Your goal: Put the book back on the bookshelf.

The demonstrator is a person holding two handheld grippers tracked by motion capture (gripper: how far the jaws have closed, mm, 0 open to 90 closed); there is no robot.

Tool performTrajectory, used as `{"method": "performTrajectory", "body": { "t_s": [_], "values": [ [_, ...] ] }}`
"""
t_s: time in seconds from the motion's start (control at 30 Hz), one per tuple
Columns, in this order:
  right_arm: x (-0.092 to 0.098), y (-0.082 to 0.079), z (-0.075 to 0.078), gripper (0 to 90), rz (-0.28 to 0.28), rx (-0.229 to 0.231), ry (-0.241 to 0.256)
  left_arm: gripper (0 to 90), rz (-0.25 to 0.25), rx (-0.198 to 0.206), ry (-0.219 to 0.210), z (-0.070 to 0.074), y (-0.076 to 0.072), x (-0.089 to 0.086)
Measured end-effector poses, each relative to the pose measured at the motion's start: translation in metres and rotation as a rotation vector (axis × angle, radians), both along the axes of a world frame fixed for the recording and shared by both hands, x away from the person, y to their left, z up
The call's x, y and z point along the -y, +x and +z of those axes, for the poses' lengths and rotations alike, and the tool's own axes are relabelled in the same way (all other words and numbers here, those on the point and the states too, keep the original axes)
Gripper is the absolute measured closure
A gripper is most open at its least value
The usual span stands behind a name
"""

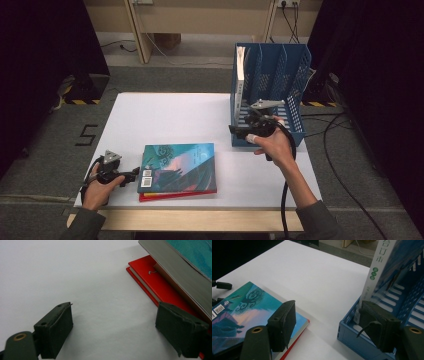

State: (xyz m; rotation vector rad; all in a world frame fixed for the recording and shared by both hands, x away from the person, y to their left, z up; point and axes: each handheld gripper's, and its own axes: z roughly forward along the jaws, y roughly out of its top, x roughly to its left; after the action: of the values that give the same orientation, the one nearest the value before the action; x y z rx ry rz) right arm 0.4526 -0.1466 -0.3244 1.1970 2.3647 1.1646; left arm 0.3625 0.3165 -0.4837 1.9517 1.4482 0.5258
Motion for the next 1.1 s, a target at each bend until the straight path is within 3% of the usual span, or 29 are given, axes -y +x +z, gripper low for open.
{"method": "performTrajectory", "body": {
  "t_s": [0.13,0.27,0.5,0.8,0.97,1.1],
  "values": [
    [-0.002,-0.007,-0.008,29.5,-0.005,0.018,-0.013,13.3,0.0,0.0,0.0,0.0,0.0,0.0],
    [-0.003,-0.013,-0.018,28.8,0.003,0.023,0.005,13.3,-0.001,-0.003,0.001,0.0,0.0,0.0],
    [-0.004,-0.022,-0.041,28.3,-0.002,-0.005,0.085,13.3,0.001,-0.004,0.0,0.0,0.0,0.0],
    [-0.004,-0.03,-0.065,26.1,0.022,-0.057,0.054,13.4,0.001,-0.001,-0.002,0.0,0.0,0.0],
    [-0.008,-0.035,-0.073,24.8,0.03,-0.108,0.103,14.2,0.004,0.002,-0.009,0.0,0.0,0.0],
    [-0.012,-0.038,-0.078,24.8,0.048,-0.119,0.099,15.0,0.012,0.006,-0.022,0.001,-0.001,-0.002]
  ]
}}
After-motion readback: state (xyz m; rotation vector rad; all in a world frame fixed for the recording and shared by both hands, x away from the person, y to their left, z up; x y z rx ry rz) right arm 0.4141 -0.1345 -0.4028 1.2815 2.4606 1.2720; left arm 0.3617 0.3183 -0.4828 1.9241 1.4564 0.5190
